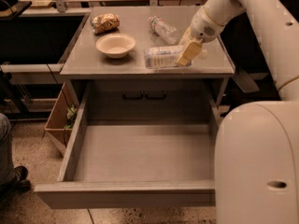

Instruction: Place blue plastic bottle into top drawer

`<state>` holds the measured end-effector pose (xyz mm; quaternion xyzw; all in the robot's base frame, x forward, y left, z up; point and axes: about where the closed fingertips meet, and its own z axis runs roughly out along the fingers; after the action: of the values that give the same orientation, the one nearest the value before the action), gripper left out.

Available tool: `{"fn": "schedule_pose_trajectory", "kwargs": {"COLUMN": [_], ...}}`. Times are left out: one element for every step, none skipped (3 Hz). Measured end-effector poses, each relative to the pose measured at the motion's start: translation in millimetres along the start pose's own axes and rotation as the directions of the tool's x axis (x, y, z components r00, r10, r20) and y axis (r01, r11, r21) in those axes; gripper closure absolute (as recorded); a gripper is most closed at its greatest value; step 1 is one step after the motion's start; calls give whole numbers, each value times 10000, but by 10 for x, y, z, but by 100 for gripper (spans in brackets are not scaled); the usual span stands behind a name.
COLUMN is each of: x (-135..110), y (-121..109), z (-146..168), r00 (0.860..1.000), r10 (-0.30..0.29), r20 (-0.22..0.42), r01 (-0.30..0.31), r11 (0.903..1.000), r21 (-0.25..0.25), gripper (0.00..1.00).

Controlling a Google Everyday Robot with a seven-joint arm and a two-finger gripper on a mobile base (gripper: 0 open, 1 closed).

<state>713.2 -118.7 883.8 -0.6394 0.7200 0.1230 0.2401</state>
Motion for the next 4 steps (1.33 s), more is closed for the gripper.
{"fn": "schedule_pose_trajectory", "kwargs": {"x": [25, 22, -29, 98], "y": [339, 717, 1039, 1369], "z": [-156, -295, -258, 503], "r00": [9998, 9988, 9937, 9897], "r10": [-198, -7, 175, 517], "r20": [71, 488, 1104, 1337], "r01": [200, 15, -200, -520], "r11": [9995, 9998, 9996, 9986], "r21": [-235, -175, 216, -15], "gripper": [100, 100, 100, 100]}}
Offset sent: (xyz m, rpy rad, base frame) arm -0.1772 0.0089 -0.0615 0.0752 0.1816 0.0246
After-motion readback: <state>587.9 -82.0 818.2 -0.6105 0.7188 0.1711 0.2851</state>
